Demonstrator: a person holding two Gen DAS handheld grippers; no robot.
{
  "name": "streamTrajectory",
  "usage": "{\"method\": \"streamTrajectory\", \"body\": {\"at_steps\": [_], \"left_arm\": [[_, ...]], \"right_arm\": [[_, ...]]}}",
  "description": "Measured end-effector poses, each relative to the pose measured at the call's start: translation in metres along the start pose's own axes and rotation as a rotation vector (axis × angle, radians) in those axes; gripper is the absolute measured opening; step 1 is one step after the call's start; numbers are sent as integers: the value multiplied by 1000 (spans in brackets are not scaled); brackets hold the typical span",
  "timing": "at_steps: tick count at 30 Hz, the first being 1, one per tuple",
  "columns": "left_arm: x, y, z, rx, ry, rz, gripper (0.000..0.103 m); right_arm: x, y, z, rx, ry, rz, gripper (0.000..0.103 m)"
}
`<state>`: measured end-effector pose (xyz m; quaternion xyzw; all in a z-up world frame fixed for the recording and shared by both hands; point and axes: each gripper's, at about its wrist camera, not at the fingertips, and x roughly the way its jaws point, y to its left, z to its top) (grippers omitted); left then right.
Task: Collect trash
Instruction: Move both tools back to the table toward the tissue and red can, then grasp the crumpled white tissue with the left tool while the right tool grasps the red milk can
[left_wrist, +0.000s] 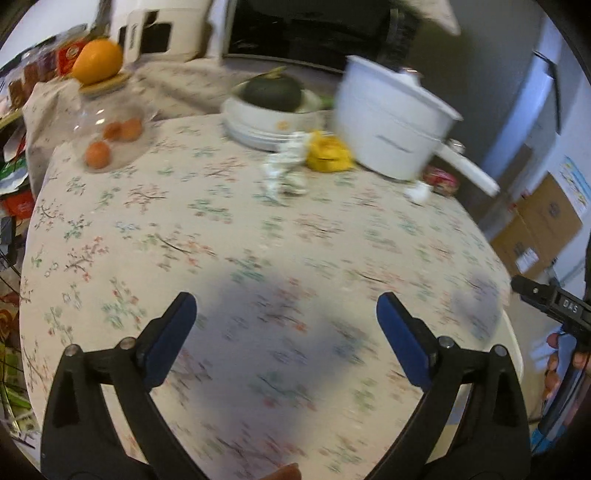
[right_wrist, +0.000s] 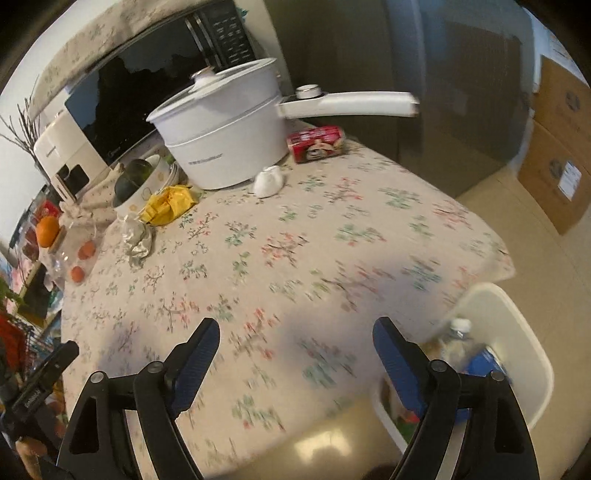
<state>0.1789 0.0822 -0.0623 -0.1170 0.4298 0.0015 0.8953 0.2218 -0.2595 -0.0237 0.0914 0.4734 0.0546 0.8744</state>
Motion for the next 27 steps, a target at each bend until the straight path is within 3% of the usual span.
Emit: {"method": "streamTrajectory", "body": {"at_steps": [5, 11, 15, 19, 24, 27], "left_arm": [[32, 11, 34, 49, -10, 19, 98], [81, 19, 63, -13, 11, -64, 97], [106, 15, 79, -8, 13, -99, 86], [119, 15, 87, -23, 15, -134, 81], [132, 21, 91, -57, 16, -181, 78], [140, 22, 92, -64, 22, -203, 76]], "right_arm": [[44, 20, 34, -69, -18, -8, 86], [91, 17, 64, -130, -35, -17, 86], [106, -3, 87, -125, -88, -42, 86], [120, -24, 116, -154, -150, -62, 87], [137, -32, 144, -242, -205, -91, 103], [150, -31, 157, -262, -209, -78, 103]]}}
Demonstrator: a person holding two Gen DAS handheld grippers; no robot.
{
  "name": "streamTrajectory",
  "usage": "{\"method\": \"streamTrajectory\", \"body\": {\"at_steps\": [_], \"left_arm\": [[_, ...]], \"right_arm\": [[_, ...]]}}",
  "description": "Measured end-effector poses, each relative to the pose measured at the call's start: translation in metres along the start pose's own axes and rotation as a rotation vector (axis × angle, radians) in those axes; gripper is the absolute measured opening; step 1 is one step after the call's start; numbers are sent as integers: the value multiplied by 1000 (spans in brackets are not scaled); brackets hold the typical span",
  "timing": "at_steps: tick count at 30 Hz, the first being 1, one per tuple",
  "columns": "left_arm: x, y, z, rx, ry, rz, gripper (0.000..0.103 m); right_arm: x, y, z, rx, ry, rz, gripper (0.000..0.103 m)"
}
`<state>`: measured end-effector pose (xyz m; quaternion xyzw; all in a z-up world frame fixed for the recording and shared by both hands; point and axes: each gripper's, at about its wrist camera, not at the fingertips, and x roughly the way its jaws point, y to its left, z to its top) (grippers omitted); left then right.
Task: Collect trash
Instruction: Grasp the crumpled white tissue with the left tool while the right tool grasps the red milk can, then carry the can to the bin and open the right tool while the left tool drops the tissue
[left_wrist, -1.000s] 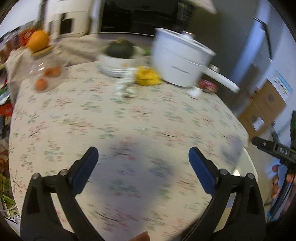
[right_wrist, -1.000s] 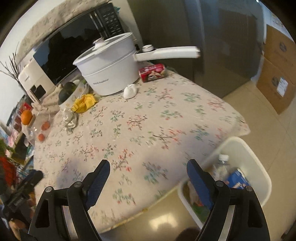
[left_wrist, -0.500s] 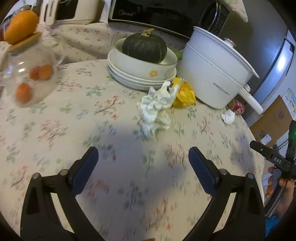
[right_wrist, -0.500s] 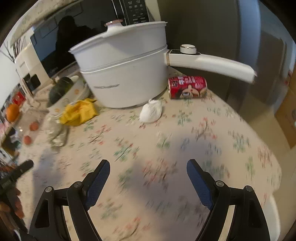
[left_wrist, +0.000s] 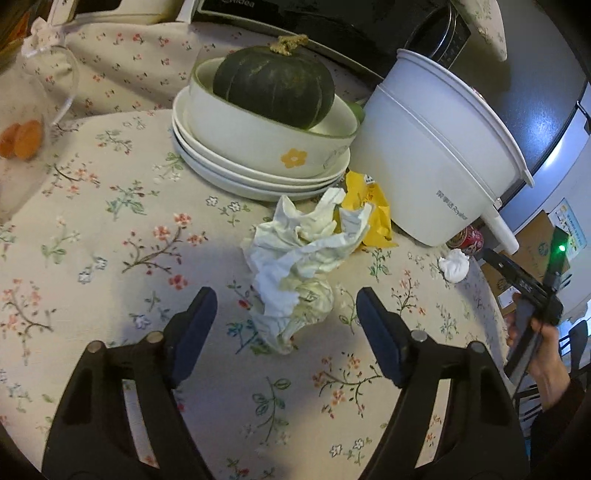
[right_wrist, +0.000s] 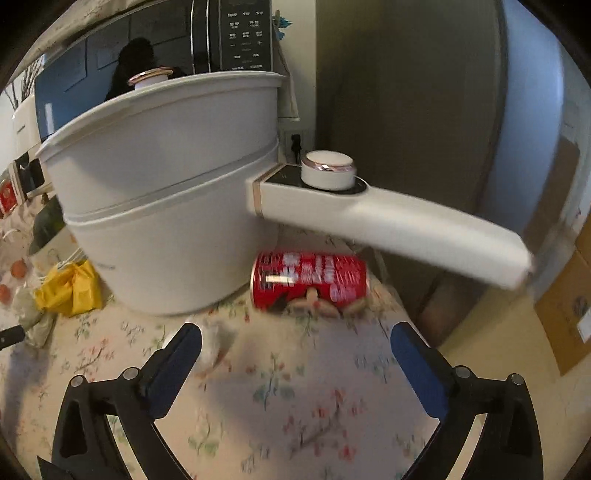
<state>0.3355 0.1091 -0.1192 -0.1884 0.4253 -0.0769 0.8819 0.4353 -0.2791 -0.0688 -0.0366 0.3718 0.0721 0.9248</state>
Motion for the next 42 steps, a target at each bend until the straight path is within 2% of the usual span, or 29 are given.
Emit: {"method": "streamTrajectory", "body": {"at_steps": [7, 12, 17, 20, 21, 28, 34, 38, 42], "left_arm": [[11, -7, 2, 48, 21, 1, 63], [14, -5, 5, 53, 22, 14, 51], [16, -7, 7, 75, 11, 32, 44], [16, -11, 8, 87, 6, 45, 35], [15, -12, 8, 87, 7, 44, 33], [-3, -9, -1, 44, 24, 45, 30], [-45, -16, -22, 58, 32, 69, 30], [-81, -25, -48, 84, 52, 79, 30], [-116, -27, -67, 78, 50, 70, 30]], "right_arm": [[32, 5, 15, -46, 27, -47, 103], [50, 3, 19, -60, 48, -71, 103], [59, 2, 18, -78, 49, -106, 103], [61, 1, 18, -67, 50, -106, 91], [60, 3, 17, -64, 49, -106, 91], [34, -4, 9, -64, 63, -83, 91], [-13, 5, -7, -60, 75, -68, 91], [-54, 8, -19, -31, 89, -47, 91], [-87, 33, -34, -52, 101, -45, 91]]}}
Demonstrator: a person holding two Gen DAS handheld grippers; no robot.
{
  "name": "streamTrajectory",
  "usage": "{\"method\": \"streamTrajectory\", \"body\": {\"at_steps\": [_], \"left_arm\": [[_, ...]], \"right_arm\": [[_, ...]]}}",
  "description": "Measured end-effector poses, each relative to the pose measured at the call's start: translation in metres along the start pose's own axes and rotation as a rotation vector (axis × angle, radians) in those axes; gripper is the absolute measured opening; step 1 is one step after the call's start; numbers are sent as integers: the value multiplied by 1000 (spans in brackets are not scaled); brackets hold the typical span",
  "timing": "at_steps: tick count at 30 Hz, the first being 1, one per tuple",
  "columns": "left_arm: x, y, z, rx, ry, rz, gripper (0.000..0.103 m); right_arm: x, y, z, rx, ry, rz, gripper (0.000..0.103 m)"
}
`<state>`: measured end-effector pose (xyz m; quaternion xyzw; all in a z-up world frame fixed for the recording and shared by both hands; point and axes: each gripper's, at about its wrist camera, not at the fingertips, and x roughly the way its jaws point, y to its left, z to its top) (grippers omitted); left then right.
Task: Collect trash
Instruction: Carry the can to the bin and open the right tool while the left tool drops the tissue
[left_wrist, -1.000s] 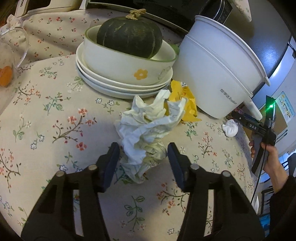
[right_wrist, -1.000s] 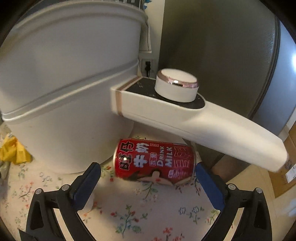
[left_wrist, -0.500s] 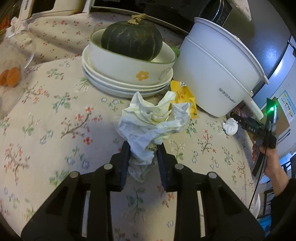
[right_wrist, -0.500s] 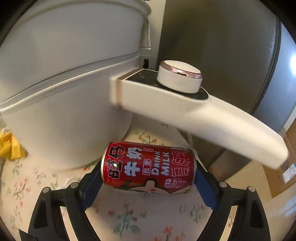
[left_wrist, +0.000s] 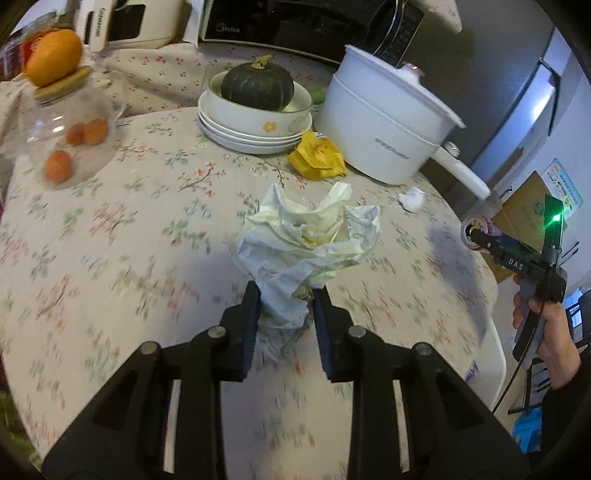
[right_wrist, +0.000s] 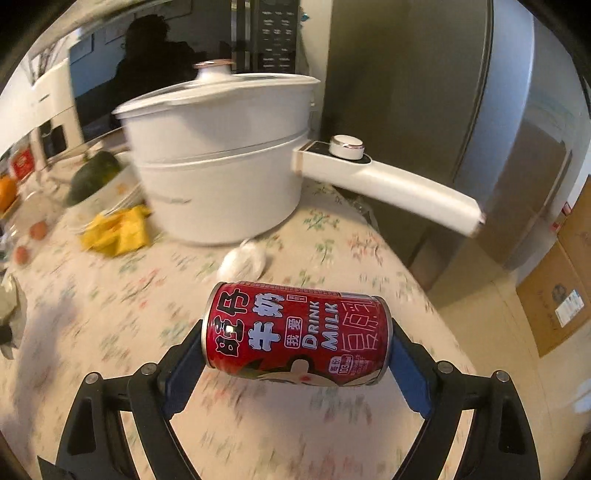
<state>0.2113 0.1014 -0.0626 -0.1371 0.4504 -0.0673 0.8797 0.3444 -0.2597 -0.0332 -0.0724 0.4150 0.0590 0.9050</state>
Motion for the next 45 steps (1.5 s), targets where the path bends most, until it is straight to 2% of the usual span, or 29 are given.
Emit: {"method": "streamTrajectory", "body": {"at_steps": [3, 9, 16, 23, 34, 40, 45], "left_arm": [[-25, -2, -14, -7, -7, -9, 30], [-74, -11, -40, -11, -35, -17, 30], [-102, -12, -58, -55, -55, -63, 30], [-110, -28, -66, -50, -49, -104, 30], [-88, -81, -65, 28, 6, -176, 30], [-73, -119, -70, 100, 48, -207, 30], [-59, -150, -77, 159, 80, -227, 30]], "right_arm": [[-36, 16, -25, -8, 8, 2, 91], [-98, 41, -48, -17, -24, 41, 91], [-154, 48, -78, 31, -43, 104, 91], [-167, 36, -102, 72, 10, 83, 91], [-183, 15, -115, 66, 29, 40, 91], [-186, -20, -132, 137, 81, 27, 91], [-186, -61, -150, 221, 130, -18, 91]]}}
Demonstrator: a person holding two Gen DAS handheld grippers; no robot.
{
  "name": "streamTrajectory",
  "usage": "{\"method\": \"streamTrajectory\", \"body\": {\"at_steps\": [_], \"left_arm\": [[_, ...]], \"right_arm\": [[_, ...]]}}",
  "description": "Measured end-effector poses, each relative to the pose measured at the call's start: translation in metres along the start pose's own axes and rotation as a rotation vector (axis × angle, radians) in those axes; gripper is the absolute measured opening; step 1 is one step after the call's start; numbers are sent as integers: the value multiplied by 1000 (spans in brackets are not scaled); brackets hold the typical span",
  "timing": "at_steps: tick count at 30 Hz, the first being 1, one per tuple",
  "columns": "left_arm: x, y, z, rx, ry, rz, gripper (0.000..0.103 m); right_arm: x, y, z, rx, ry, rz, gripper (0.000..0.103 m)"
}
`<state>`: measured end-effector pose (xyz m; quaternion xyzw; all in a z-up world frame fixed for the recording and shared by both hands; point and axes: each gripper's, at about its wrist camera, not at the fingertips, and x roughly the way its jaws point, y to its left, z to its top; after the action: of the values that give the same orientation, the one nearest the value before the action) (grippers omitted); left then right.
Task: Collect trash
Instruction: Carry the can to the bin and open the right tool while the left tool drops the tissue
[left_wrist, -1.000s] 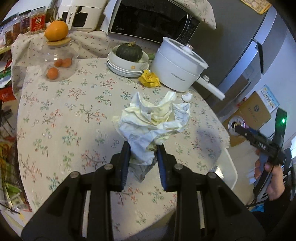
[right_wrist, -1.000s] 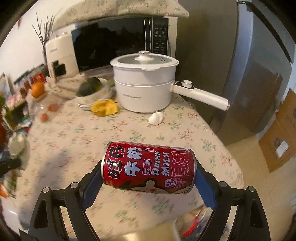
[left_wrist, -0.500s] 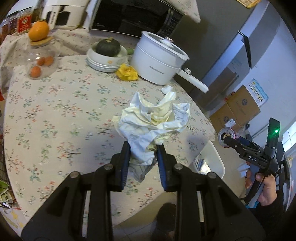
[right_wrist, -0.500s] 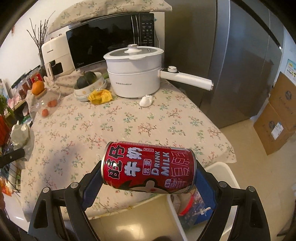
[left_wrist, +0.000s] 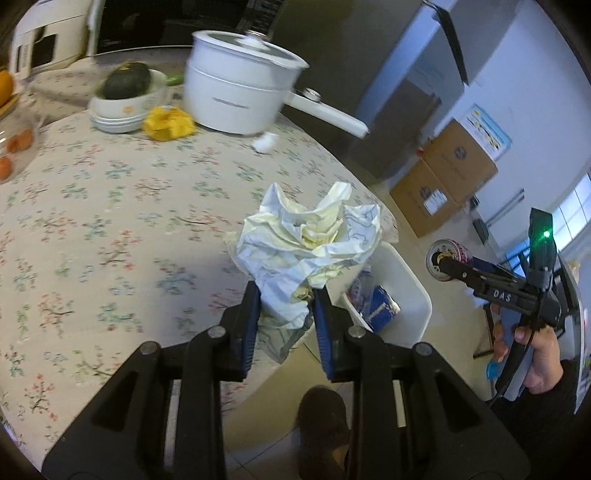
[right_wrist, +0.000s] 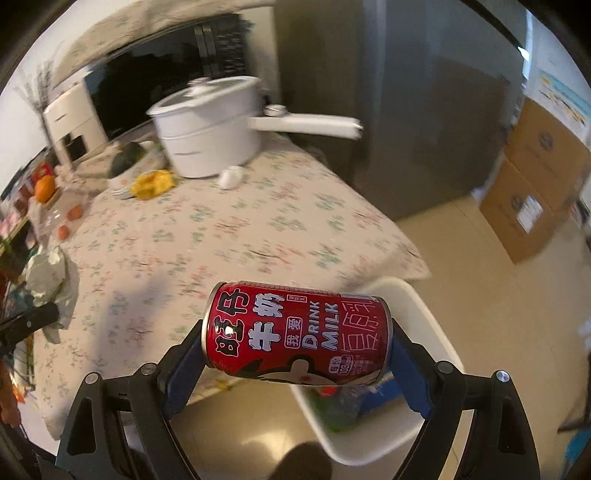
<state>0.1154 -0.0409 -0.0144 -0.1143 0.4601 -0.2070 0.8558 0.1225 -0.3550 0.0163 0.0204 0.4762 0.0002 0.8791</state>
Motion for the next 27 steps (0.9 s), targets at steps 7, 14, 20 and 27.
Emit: {"method": "streamTrajectory", "body": {"at_steps": [7, 14, 20, 27], "left_arm": [[36, -47, -4, 108, 52, -29, 30], [78, -92, -5, 149, 106, -123, 30], [117, -119, -12, 150, 168, -161, 30], [144, -136, -16, 168, 202, -175, 31]], "right_arm": [[26, -69, -20, 162, 145, -57, 91], [52, -123, -39, 282, 240, -56, 91], [61, -142, -46, 347, 260, -37, 92], [53, -156, -47, 401, 231, -8, 98]]}}
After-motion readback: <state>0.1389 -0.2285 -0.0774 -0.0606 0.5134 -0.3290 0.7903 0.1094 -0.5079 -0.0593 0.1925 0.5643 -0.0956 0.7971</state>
